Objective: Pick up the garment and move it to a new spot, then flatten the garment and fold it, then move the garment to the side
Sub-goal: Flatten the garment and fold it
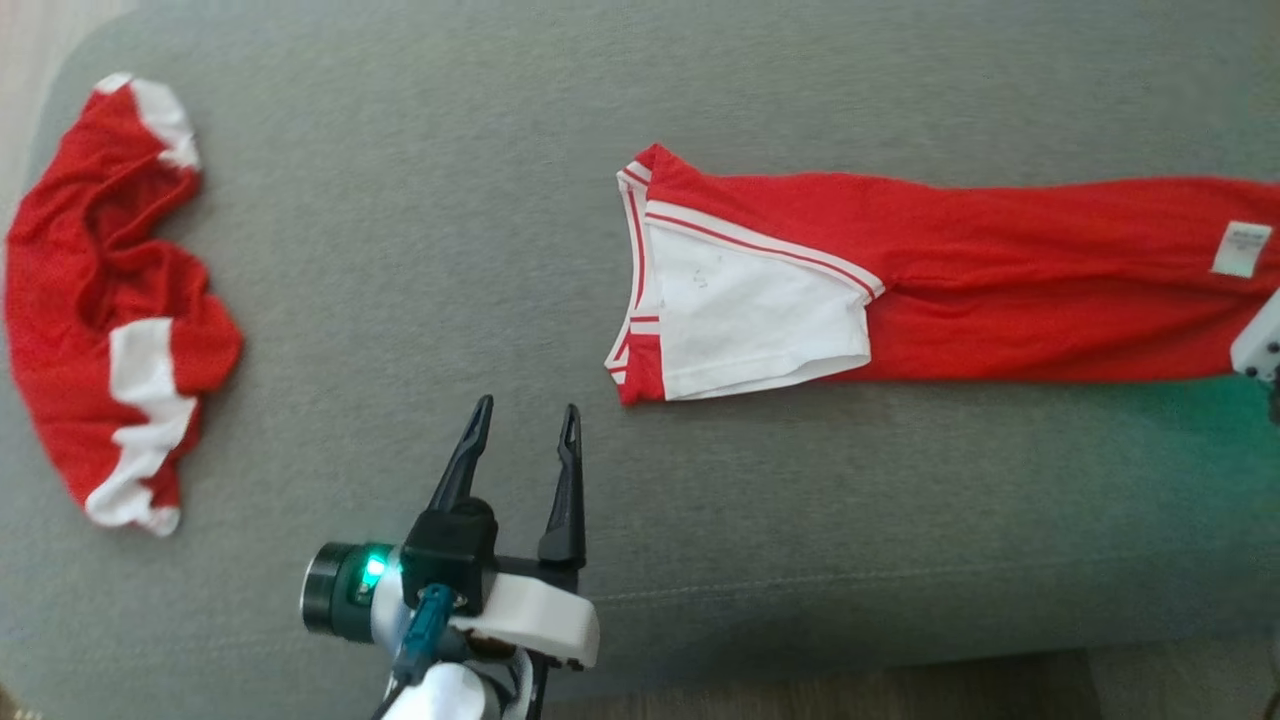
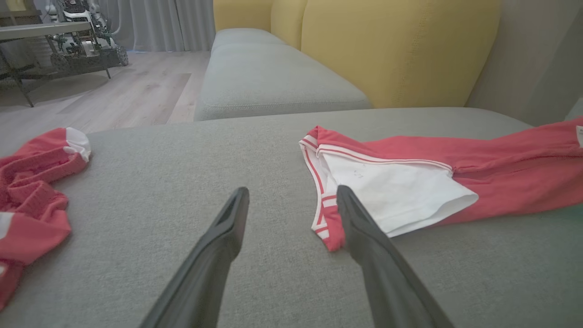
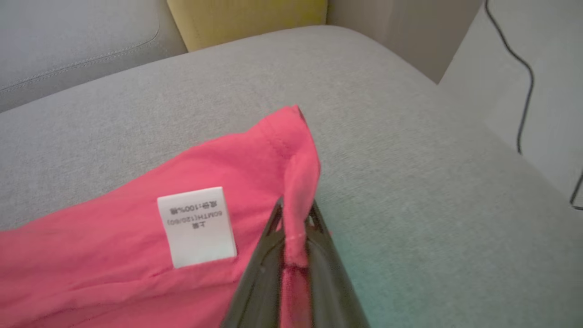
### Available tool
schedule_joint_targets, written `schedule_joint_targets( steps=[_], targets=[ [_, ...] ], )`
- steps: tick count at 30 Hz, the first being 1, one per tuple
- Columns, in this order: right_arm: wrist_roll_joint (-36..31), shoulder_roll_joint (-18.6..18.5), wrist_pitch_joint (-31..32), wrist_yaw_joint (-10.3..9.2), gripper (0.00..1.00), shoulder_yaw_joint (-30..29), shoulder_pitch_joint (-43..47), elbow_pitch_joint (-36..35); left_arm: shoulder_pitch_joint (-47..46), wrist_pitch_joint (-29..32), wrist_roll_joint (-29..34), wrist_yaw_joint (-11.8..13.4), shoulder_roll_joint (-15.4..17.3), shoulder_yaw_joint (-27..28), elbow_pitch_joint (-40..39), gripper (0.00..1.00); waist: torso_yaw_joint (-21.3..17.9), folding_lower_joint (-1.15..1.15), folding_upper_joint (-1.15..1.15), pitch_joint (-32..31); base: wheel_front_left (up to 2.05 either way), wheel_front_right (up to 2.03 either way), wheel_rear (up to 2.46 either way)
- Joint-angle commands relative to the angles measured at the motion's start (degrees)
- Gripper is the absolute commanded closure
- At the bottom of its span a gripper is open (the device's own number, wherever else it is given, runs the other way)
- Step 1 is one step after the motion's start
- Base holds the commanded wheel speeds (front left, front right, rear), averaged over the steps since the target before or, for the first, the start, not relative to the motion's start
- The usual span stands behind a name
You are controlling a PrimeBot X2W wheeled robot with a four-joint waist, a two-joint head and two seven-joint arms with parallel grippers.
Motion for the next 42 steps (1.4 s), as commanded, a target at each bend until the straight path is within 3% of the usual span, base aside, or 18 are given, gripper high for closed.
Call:
schedule_joint_targets(
  steps=[1, 7, 18, 22, 27, 31, 34, 37, 42],
  targets=[
    [0.7, -1.5, -0.9, -0.03, 1.00, 1.5, -3.6, -0.9, -0.9, -0.7, 0.4, 0.3, 0.8, 2.4, -2.3, 0.00, -1.6, 0.00, 0.00, -0.9, 0.00, 0.00, 0.00],
    [4.0, -0.8, -0.9, -0.03, 1.00, 5.4, -8.4, 2.4, -1.0, -0.7, 0.2, -0.1, 0.1, 2.1, -2.2, 0.00, -2.8, 0.00, 0.00, -1.4, 0.00, 0.00, 0.00],
    [18.7, 10.9, 5.8, -0.03, 1.00, 17.6, -14.2, 4.5, 0.9, -0.7, -0.5, -0.7, -1.2, 2.7, -1.5, 0.00, 0.9, 0.00, 0.00, -4.8, 0.00, 0.00, 0.00],
    [26.5, 11.9, 7.6, -0.03, 1.00, 25.4, -14.2, 4.5, 1.4, -0.7, -0.5, -1.3, -1.7, 2.7, -1.4, 0.00, 2.7, 0.00, 0.00, -5.2, 0.00, 0.00, 0.00],
    [46.6, 12.0, 10.7, -0.03, 1.00, 43.1, -13.3, 4.4, 1.2, -0.7, -0.4, -2.4, -2.2, 2.4, -0.5, 0.00, 5.6, 0.00, 0.00, -5.4, 0.00, 0.00, 0.00],
    [64.1, 12.0, 14.7, -0.03, 1.00, 60.0, -4.3, -7.2, 1.5, -0.7, -0.3, -2.5, -2.4, 2.8, -0.2, 0.00, 6.9, 0.00, 0.00, -5.7, 0.00, 0.00, 0.00],
    [70.7, 12.0, 16.3, -0.03, 1.00, 67.4, 4.2, -17.0, 2.0, -0.7, -0.2, -2.4, -2.6, 3.0, -0.2, 0.00, 7.5, 0.00, 0.00, -5.9, 0.00, 0.00, 0.00],
    [72.4, 12.0, 17.8, -0.03, 1.00, 69.7, 10.2, -23.4, 2.4, -0.7, -0.1, -2.5, -2.8, 3.2, -0.3, 0.00, 8.1, 0.00, 0.00, -6.1, 0.00, 0.00, 0.00],
    [72.3, 12.0, 19.5, -0.03, 1.00, 68.7, 16.1, -29.4, 2.7, -0.7, 0.0, -2.7, -2.9, 3.5, -0.4, 0.00, 8.8, 0.00, 0.00, -6.5, 0.00, 0.00, 0.00]
  ],
)
